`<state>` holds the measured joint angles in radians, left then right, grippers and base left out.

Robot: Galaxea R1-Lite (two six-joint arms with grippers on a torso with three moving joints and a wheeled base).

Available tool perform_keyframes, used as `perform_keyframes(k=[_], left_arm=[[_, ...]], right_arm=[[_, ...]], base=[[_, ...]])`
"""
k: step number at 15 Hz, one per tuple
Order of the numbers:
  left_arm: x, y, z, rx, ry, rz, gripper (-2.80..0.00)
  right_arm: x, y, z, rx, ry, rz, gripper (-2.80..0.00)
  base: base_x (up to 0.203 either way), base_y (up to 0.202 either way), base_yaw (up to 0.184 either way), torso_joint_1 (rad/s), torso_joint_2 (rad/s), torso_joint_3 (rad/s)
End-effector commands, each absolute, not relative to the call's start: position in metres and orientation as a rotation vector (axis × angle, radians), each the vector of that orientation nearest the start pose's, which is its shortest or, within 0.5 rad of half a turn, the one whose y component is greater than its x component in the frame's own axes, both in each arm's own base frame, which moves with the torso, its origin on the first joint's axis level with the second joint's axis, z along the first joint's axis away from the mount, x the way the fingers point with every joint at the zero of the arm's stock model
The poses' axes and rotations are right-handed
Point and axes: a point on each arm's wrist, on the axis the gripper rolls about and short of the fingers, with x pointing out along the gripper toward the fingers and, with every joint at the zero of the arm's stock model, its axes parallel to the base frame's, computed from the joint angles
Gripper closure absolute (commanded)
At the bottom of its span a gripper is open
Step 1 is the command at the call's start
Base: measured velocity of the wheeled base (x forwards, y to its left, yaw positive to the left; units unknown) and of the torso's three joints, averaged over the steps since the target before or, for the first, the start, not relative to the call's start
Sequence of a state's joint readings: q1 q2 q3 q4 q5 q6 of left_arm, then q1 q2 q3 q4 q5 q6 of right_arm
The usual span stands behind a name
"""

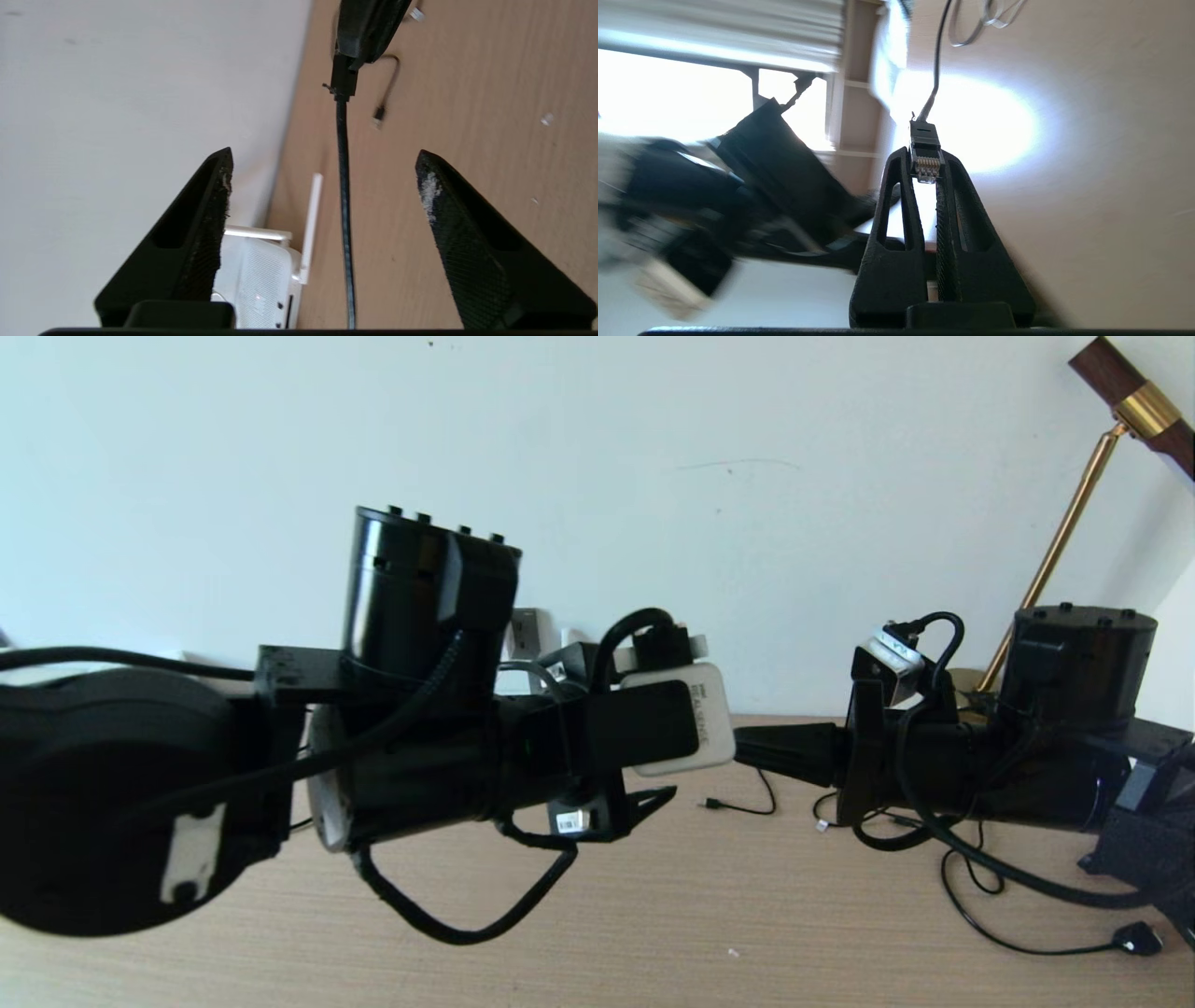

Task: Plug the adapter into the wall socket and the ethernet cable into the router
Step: Hand it to the other hand

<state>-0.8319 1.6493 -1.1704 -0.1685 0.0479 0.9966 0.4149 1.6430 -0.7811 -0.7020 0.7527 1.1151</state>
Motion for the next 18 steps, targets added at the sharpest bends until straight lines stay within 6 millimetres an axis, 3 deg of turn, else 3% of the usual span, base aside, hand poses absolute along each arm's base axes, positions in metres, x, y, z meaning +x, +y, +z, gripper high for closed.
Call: perform_keyframes(k=[1,4,8,18], left_arm=[[0.205,-0.218,0.26,1.022,-0.238,-0.83,-2.8],[0.203,-0.215,0.249,1.03,-0.332,-0.824,-2.8],[0.197,-0.21,0.25,1.035,-0.374,-0.837,-2.8],[0.212,-0.23,0.252,1.048,-0.461,-0.831,-2.8]], right_arm=[[0.26,0.129,0.219,1.194,0.892,0.908,0.0],[0.262,0.118,0.235,1.36,1.054,0.905,0.0],[0.257,0.109,0.253,1.389,1.151,0.991,0.0],[0.281,0.124,0.231,1.374,1.287,1.005,0.0]], base=[[0.0,0.0,0.0,0.0,0.0,0.0],[0.0,0.0,0.0,0.0,0.0,0.0],[0.0,0.0,0.0,0.0,0.0,0.0],[0.0,0.0,0.0,0.0,0.0,0.0]])
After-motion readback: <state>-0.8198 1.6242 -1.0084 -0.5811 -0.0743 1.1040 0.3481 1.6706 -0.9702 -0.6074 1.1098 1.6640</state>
